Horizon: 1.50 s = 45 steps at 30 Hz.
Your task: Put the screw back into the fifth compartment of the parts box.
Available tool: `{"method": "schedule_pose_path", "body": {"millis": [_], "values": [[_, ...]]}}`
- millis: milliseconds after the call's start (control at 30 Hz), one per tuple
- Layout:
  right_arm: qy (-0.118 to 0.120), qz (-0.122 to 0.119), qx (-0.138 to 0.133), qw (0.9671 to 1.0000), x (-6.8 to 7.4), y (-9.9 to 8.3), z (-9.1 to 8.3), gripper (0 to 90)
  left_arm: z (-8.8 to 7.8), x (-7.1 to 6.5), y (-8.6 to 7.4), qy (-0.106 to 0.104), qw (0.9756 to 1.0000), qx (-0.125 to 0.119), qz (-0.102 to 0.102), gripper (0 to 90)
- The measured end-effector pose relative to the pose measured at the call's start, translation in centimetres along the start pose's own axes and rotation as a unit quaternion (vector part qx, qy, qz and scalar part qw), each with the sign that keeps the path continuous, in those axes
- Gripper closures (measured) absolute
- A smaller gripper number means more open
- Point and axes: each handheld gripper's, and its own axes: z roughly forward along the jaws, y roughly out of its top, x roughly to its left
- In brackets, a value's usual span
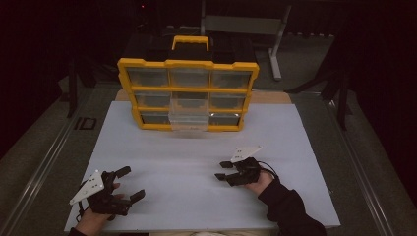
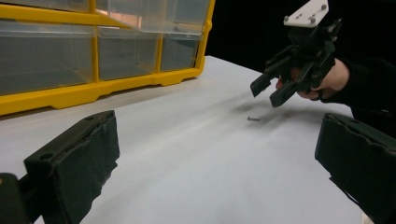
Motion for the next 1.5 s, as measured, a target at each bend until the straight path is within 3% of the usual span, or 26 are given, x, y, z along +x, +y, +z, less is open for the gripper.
{"method": "schedule_pose_path", "body": {"millis": [233,833,1033,1267,1500], "values": [[-0.013,-0.008,0.023,0.9996,0.1,-0.5,0.8,64.3,0.0,0.0,0.0,-0.001,1.0,0.0,0.0,0.5],[-0.046,-0.02,0.063,0.9968,0.2,-1.3,2.2,75.0,0.0,0.0,0.0,-0.001,1.0,0.0,0.0,0.5],[-0.045,-0.011,0.058,0.9972,0.2,-1.3,2.4,87.1,0.0,0.0,0.0,-0.001,1.0,0.0,0.0,0.5],[-0.038,0.007,0.054,0.9978,-0.2,-1.3,2.2,87.6,0.0,0.0,0.0,-0.001,1.0,0.0,0.0,0.5],[-0.041,0.01,0.031,0.9986,-0.6,-0.4,0.7,87.7,0.0,0.0,0.0,-0.002,1.0,0.001,0.0,0.5]]}}
